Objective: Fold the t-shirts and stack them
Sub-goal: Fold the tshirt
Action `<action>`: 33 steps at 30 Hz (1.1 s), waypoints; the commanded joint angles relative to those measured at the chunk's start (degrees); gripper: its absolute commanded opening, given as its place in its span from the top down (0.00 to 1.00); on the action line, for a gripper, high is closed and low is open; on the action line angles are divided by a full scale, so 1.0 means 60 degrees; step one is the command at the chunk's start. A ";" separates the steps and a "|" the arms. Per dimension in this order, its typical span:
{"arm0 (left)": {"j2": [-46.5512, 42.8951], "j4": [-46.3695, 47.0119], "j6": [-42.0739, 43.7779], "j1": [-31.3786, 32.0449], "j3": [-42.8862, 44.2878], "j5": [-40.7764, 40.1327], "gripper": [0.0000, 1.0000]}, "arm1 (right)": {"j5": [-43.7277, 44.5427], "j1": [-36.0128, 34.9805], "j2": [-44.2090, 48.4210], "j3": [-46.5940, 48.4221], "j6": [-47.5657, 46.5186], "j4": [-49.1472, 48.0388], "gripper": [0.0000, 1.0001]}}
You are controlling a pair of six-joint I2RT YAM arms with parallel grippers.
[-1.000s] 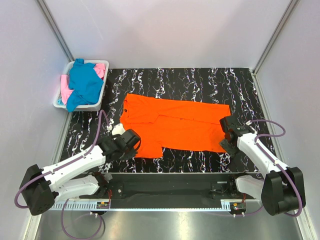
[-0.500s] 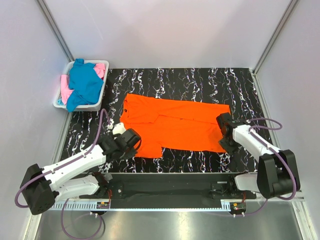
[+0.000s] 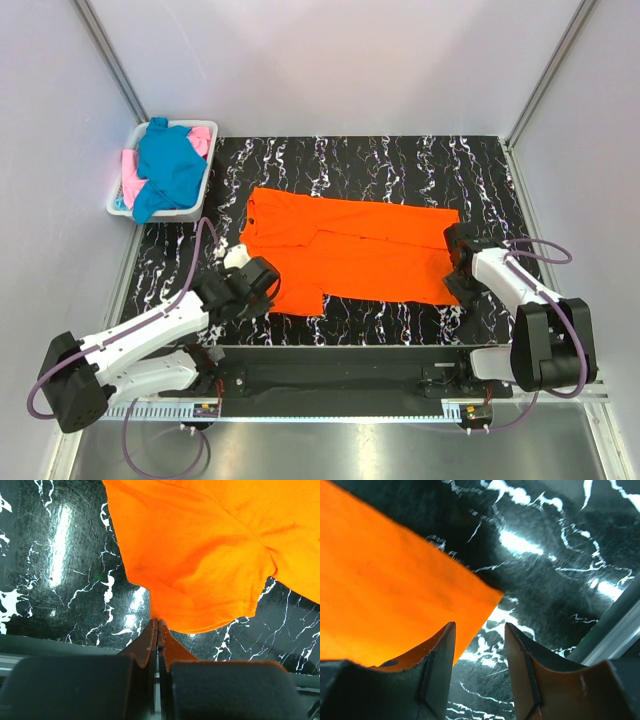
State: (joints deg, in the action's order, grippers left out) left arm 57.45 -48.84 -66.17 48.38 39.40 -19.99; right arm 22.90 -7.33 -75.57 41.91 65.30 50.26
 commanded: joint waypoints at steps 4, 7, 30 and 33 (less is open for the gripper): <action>-0.0259 0.0142 0.0174 -0.0153 0.0040 -0.0155 1.00 | -0.0270 0.0562 0.0276 -0.0188 -0.0365 -0.0349 0.49; -0.0317 0.0156 0.0203 -0.0226 0.0026 -0.0111 1.00 | -0.0490 0.0709 0.0276 -0.0247 -0.0424 -0.0437 0.50; -0.0508 0.0069 0.0379 -0.0432 0.0099 -0.0067 1.00 | -0.0960 0.1120 0.0554 -0.0716 -0.0424 -0.0540 0.68; -0.0522 0.0039 0.0379 -0.0432 0.0113 -0.0067 1.00 | -0.0828 0.1134 0.0481 -0.0657 -0.0497 -0.0510 0.61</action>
State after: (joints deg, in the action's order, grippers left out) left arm 55.22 -48.88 -64.53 46.02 39.22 -19.77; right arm 15.75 -0.99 -73.32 37.63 62.35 46.65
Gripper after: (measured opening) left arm 0.009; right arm 0.374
